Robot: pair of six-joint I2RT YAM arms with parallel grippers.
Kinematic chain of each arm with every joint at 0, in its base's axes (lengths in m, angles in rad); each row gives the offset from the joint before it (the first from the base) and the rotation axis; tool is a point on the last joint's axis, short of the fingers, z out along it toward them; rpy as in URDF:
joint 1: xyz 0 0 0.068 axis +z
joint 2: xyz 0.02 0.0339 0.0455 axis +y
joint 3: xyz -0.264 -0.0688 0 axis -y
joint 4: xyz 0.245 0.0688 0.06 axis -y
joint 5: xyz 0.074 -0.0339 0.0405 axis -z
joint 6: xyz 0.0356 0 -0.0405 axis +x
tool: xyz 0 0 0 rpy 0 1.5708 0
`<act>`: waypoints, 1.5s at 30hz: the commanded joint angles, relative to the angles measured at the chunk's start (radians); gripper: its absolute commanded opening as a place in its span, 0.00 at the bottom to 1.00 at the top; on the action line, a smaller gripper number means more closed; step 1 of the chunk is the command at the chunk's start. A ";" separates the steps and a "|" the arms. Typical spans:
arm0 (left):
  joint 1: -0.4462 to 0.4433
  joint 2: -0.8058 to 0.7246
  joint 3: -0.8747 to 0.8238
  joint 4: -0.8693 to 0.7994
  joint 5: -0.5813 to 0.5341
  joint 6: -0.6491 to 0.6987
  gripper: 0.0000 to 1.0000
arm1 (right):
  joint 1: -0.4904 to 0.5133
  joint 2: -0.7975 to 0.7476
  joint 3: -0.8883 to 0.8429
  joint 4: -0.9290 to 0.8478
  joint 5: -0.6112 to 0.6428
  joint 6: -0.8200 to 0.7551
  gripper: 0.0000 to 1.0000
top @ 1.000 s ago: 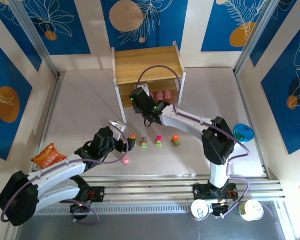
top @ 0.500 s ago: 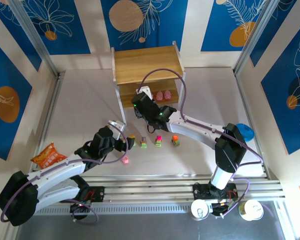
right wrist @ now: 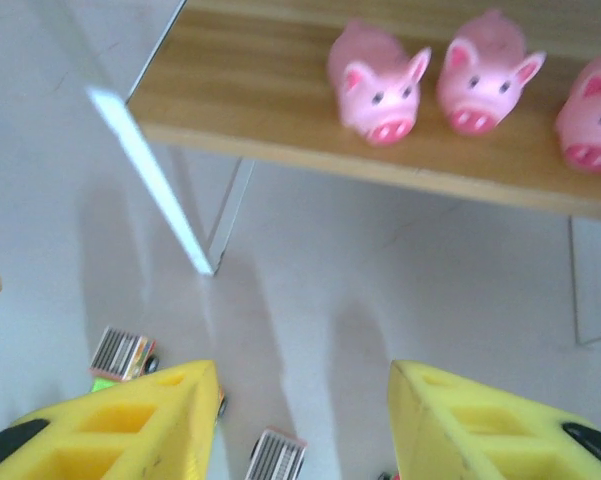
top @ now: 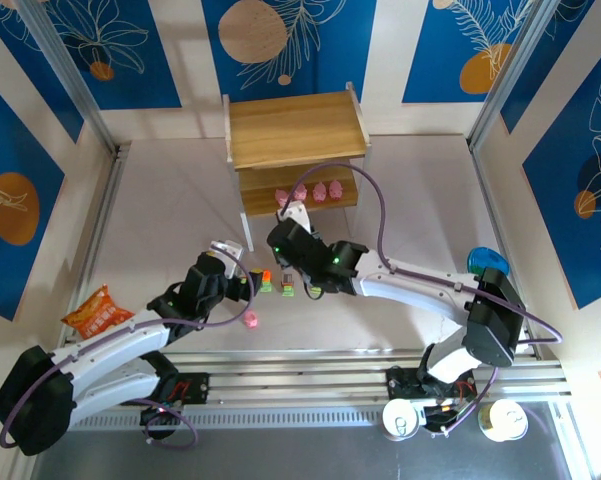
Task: Place and organize the plastic toys onto the shelf
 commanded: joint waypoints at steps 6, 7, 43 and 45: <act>0.034 -0.010 0.002 -0.025 -0.005 -0.030 0.99 | 0.079 -0.033 -0.067 -0.064 0.058 0.126 0.48; 0.039 -0.010 0.001 -0.026 0.000 -0.034 0.99 | 0.087 -0.033 -0.073 -0.066 0.058 0.138 0.48; 0.185 -0.045 -0.028 -0.067 0.021 -0.136 0.99 | 0.378 0.361 0.099 -0.156 0.044 0.569 0.56; 0.193 -0.057 -0.033 -0.072 0.009 -0.145 1.00 | 0.379 0.383 0.112 -0.162 0.042 0.577 0.56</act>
